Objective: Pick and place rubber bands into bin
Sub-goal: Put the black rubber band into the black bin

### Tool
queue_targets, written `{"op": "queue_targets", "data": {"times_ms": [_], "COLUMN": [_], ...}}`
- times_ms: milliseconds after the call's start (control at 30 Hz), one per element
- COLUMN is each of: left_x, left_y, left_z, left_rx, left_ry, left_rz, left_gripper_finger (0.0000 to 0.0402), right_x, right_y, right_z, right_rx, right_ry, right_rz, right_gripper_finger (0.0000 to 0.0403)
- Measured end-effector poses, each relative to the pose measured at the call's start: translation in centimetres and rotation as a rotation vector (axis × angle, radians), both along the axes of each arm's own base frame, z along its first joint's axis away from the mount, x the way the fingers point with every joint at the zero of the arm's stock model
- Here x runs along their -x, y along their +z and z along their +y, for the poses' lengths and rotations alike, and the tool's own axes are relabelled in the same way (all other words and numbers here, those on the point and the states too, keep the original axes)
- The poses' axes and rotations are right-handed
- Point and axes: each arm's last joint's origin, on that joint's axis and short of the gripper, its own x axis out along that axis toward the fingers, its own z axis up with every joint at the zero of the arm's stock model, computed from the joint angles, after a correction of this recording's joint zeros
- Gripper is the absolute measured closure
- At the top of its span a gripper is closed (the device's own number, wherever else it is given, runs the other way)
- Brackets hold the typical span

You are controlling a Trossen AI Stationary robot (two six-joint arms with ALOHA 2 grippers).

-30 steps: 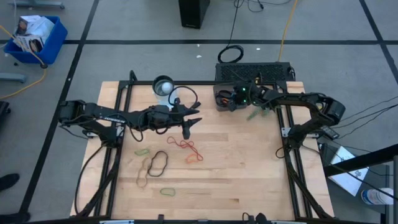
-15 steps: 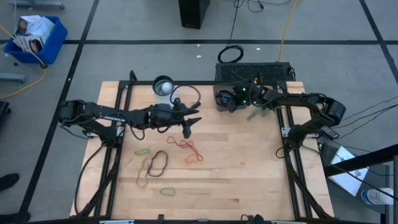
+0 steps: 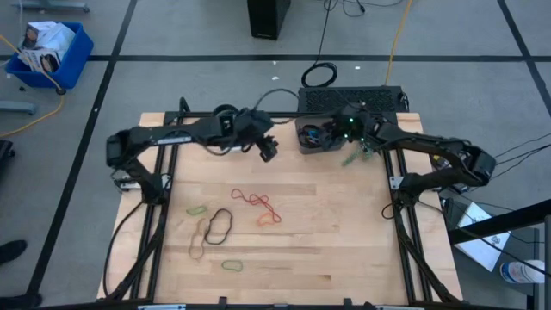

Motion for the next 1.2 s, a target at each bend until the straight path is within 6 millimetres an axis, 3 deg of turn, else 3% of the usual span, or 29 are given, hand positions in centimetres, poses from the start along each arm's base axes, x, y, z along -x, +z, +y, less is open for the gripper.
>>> {"op": "queue_targets", "data": {"times_ms": [133, 400, 867, 1200], "left_x": [-1.4, -3.2, -5.4, -5.9], "left_y": [-1.1, -5.7, -14.3, -16.0], "left_z": [2.5, 6.2, 7.3, 7.6], "left_rx": [0.048, 0.181, 0.280, 0.280], "left_ry": [0.001, -0.011, 0.040, 0.040], "left_rz": [0.127, 0.268, 0.425, 0.425], "left_gripper_finger": [0.0227, 0.0227, 0.0227, 0.0227], "right_x": [0.4, 1.0, 0.7, 0.5], "right_y": [0.8, 1.4, 1.2, 1.2], "right_z": [0.3, 0.8, 1.3, 1.6], "right_rx": [0.015, -0.004, -0.013, -0.013], "right_ry": [0.001, -0.010, 0.009, 0.026], "right_rz": [-0.021, -0.033, -0.020, -0.020], "right_gripper_finger": [0.0217, 0.0217, 0.0219, 0.0216]}}
